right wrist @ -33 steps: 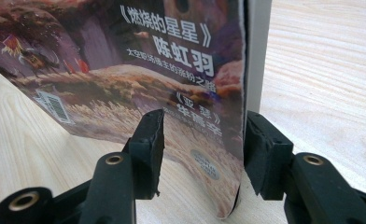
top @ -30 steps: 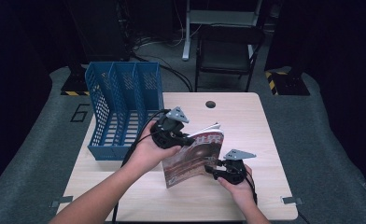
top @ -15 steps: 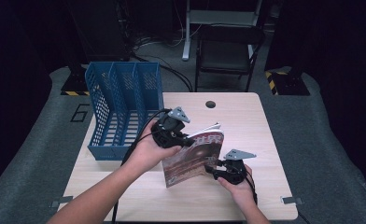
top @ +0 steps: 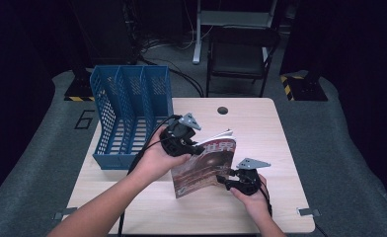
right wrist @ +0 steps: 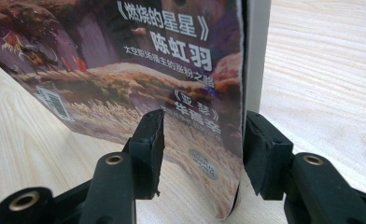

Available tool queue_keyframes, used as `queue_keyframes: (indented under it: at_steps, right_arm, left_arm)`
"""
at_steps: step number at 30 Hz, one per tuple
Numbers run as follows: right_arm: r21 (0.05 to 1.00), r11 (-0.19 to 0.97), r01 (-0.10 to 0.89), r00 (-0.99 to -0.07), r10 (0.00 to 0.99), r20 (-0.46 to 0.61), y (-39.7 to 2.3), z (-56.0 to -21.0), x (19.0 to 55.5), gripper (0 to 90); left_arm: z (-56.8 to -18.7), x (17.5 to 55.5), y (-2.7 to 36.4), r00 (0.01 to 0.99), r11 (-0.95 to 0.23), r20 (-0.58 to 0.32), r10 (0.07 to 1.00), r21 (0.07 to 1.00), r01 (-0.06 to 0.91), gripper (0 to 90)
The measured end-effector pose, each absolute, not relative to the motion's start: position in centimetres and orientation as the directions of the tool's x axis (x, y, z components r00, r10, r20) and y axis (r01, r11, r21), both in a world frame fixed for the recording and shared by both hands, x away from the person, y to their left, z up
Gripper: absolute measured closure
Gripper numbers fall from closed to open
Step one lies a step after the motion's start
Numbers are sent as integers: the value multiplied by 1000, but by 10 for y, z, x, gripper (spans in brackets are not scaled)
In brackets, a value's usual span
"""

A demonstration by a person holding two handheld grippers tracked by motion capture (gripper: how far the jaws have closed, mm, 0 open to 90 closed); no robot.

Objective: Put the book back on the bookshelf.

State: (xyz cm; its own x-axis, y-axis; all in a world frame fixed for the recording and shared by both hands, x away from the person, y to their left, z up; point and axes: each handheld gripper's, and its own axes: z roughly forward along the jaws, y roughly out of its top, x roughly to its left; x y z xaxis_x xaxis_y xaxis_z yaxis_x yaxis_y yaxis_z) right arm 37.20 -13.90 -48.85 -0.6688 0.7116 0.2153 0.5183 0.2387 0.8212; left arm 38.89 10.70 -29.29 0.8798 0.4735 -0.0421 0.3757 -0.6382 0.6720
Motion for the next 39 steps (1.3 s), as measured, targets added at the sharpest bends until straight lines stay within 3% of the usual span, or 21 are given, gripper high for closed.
queue_keyframes:
  at_steps: [39]
  right_arm:
    - [824,236,516,-671,709,217,-140,-489,373,517]
  left_arm:
    - [-283,399,106,879,-685,-39,475,611,397,838]
